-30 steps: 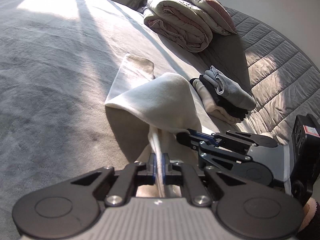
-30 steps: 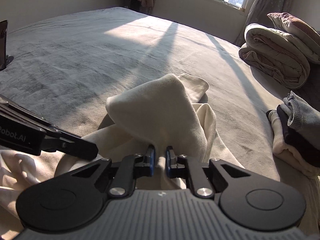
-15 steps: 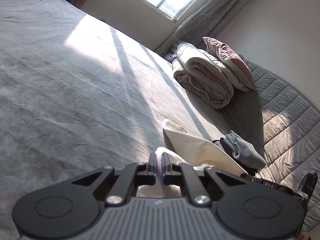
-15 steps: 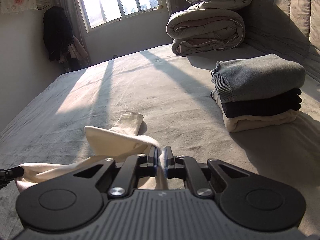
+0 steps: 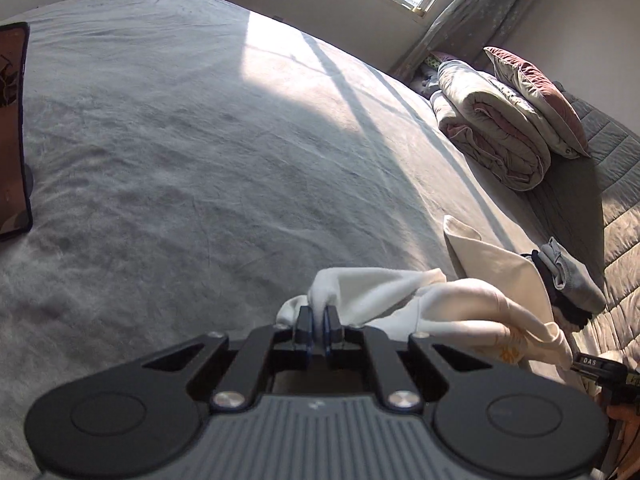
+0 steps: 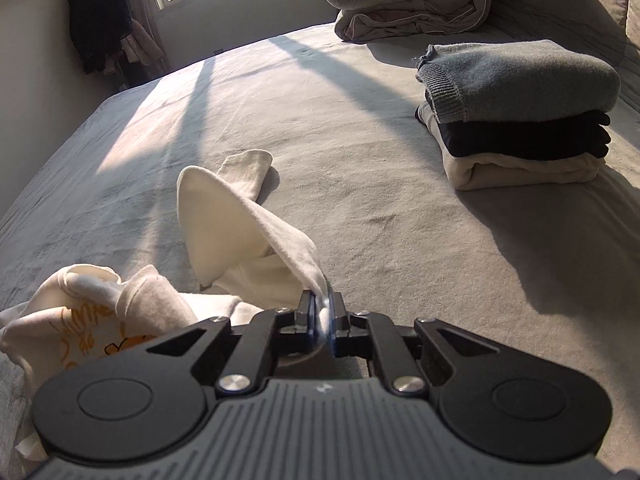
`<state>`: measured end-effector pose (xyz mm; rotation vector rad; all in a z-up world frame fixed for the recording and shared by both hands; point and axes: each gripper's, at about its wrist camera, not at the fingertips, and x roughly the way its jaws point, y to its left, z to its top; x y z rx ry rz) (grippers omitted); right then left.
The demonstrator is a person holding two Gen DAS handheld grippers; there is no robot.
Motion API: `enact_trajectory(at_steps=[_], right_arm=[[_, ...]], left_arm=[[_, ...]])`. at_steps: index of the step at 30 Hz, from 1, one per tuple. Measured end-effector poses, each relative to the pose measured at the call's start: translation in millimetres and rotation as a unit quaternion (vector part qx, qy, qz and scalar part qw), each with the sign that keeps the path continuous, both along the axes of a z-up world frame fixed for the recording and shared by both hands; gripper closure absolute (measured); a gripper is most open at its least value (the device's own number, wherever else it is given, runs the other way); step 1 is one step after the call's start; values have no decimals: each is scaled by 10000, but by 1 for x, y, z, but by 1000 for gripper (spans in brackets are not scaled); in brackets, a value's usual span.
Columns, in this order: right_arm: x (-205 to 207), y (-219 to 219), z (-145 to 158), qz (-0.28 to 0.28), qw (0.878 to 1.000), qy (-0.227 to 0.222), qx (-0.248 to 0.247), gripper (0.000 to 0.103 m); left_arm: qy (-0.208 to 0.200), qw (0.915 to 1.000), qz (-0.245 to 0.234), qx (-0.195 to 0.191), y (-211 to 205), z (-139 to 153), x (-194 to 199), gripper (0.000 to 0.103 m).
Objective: Fold clothes
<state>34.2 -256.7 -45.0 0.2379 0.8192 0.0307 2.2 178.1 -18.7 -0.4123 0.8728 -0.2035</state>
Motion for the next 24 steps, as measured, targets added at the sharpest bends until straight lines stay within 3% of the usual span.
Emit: enact_trajectory(at_steps=[3, 6, 7, 10, 12, 13, 17, 21, 24], right_arm=[[1, 4, -12, 194, 9992, 324, -161, 95], [0, 5, -21, 325, 9976, 561, -224, 91], [0, 6, -22, 361, 9974, 582, -230, 86], [-2, 9, -14, 479, 9977, 404, -257, 83], [-3, 12, -9, 557, 9977, 286, -275, 70], [-4, 13, -6, 597, 9976, 227, -284, 56], [-3, 20, 4, 741, 9967, -134, -301, 53], [4, 21, 6, 748, 9952, -558, -307, 53], [11, 20, 4, 787, 9941, -720, -171, 63]], left_arm=[[353, 9982, -472, 149, -5, -14, -5, 95], [548, 9957, -711, 209, -5, -20, -6, 76], [550, 9957, -706, 247, -4, -20, -6, 66], [277, 9970, -613, 382, -5, -11, -2, 58], [-3, 9972, -606, 429, -11, -3, 6, 51], [-149, 9968, -641, 455, -17, 0, 11, 49], [-416, 9946, -730, 601, -46, -4, 38, 36], [-112, 9967, -587, 553, -66, -26, 63, 40], [-51, 9967, -631, 511, -79, -35, 67, 60]])
